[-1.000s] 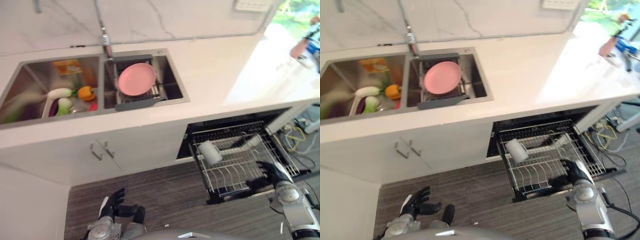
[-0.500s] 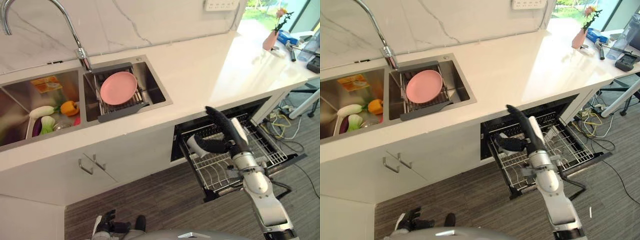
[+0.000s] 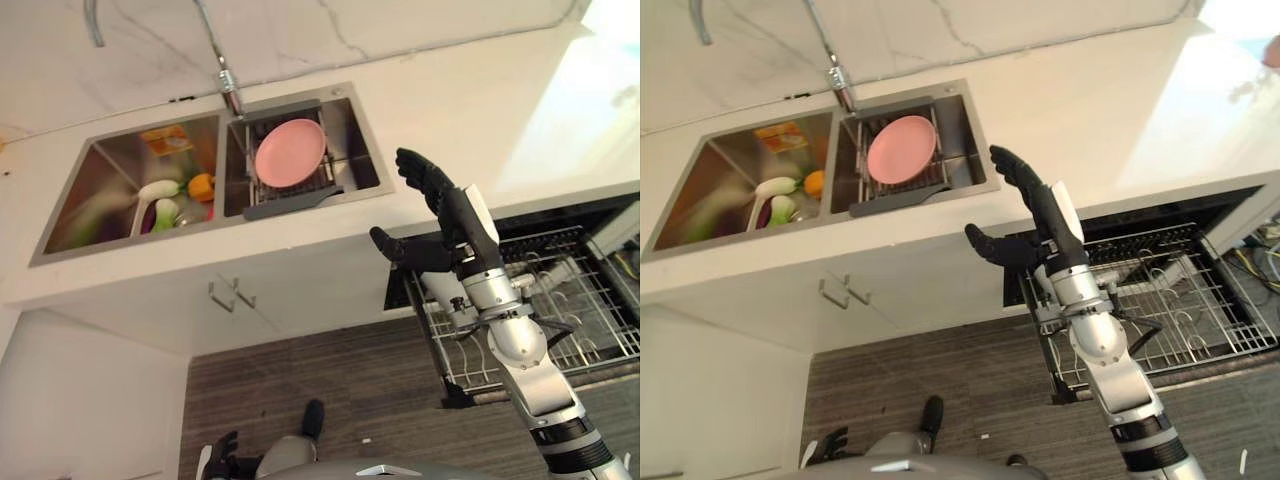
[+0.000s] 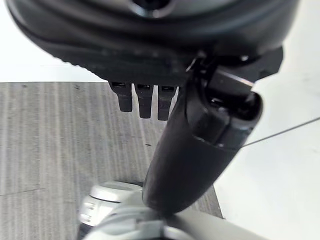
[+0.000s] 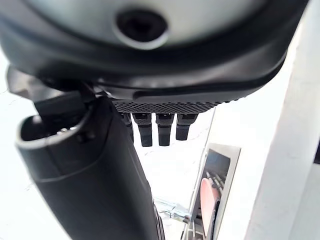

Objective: Place the dishes in the dishwasher.

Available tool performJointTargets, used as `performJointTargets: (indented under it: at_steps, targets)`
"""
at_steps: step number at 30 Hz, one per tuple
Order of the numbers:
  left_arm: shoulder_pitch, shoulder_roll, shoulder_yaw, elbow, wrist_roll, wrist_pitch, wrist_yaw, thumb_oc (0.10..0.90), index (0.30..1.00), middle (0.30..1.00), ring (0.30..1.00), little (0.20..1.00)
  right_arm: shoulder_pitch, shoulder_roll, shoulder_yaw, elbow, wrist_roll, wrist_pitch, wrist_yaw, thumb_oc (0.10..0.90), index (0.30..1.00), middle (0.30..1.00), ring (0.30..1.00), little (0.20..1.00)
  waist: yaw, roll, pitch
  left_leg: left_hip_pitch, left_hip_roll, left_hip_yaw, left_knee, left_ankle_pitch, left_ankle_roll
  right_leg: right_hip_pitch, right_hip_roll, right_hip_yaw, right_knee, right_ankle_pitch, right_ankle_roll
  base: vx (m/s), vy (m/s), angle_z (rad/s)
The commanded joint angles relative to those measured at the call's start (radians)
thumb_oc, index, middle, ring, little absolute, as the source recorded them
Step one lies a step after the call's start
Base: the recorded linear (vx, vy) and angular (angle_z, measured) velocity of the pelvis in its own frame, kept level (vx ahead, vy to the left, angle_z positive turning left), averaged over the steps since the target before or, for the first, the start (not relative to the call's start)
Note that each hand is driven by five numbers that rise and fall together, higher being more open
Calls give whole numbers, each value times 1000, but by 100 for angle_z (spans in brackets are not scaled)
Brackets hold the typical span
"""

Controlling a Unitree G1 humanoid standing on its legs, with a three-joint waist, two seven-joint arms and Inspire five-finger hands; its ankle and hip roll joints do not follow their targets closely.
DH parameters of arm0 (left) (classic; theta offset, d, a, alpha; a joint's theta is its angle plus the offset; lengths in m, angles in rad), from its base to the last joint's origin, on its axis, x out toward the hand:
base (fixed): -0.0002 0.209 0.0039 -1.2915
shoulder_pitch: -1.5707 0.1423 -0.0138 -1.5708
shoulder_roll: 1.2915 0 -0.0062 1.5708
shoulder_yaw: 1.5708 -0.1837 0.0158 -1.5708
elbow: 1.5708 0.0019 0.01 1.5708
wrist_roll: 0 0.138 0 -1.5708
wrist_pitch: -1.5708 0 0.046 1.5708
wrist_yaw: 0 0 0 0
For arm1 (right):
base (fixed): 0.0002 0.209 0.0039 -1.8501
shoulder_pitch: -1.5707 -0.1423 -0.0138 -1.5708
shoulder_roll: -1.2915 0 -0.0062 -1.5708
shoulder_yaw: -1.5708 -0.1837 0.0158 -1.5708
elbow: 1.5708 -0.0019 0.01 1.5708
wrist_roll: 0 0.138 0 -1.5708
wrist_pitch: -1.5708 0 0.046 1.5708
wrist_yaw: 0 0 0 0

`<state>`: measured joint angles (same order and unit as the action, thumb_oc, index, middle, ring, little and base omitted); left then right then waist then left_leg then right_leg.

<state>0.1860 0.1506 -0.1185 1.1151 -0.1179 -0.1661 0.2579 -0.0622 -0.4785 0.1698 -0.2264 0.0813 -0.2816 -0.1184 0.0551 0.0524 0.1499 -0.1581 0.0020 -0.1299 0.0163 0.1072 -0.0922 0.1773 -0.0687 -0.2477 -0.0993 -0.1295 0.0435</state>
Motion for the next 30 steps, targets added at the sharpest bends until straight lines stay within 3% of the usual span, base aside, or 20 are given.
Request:
performJointTargets:
  at_steps: [1,4,7,9,15,18,19,24,27,30]
  targets:
    - [-55,7,40,37,-31,-17,28,800,900,900,900,900,-72,-17,-58,-181,20,-107,-32,800,900,900,900,900,18,-48,11,-54,75,126,42,22,-43,-9,-3,74,12,12,23,148,29,49]
    - [-66,10,40,79,13,1,29,800,900,900,900,900,-71,-12,-73,-199,-8,-86,-50,800,900,900,900,900,28,-64,-14,-114,109,229,-92,43,-38,16,-12,57,12,-5,43,235,45,30]
    - [-51,15,42,110,45,6,25,800,900,900,900,900,-86,11,-68,-192,-36,-73,-64,800,900,900,900,900,39,-63,-45,-83,117,223,-99,82,-35,53,-6,62,12,-25,57,245,118,14]
    - [-59,16,46,124,55,5,35,800,900,900,900,900,-67,23,-74,-190,-49,-79,-70,800,900,900,900,900,37,-80,-67,-59,103,228,-103,90,-26,68,-25,54,12,-17,67,240,153,-35]
    - [-95,27,43,96,53,9,57,800,900,900,900,900,-13,81,-72,-177,2,-139,-56,800,900,900,900,900,33,-133,-124,14,32,250,-104,13,33,55,-106,60,57,38,119,188,198,11]
    - [-112,30,34,82,54,14,63,800,900,900,900,900,-12,95,-70,-169,10,-164,-61,800,900,900,900,900,31,-146,-138,33,7,251,-104,-15,53,21,-134,75,124,62,135,119,191,3]
    - [-121,35,14,65,65,24,64,800,900,900,900,900,-22,101,-69,-177,24,-173,-50,800,900,900,900,900,25,-153,-134,40,-10,250,-104,-22,67,-7,-144,99,191,104,143,89,181,-16]
    - [-131,33,-10,83,76,32,66,800,900,900,900,900,-28,97,-54,-159,59,-181,-4,800,900,900,900,900,7,-131,-124,75,-21,215,-104,-51,90,-83,-126,147,334,173,143,79,159,-11]
    - [-132,23,-14,118,86,45,70,800,900,900,900,900,-5,93,-60,-164,80,-179,24,800,900,900,900,900,-23,-103,-105,107,-19,172,-104,-63,114,-165,-72,189,549,225,128,129,219,-7]
    - [-138,14,-14,140,89,49,78,800,900,900,900,900,4,95,-62,-163,84,-184,27,800,900,900,900,900,-35,-91,-97,126,-11,156,-104,-76,117,-208,-47,195,601,214,122,73,84,9]
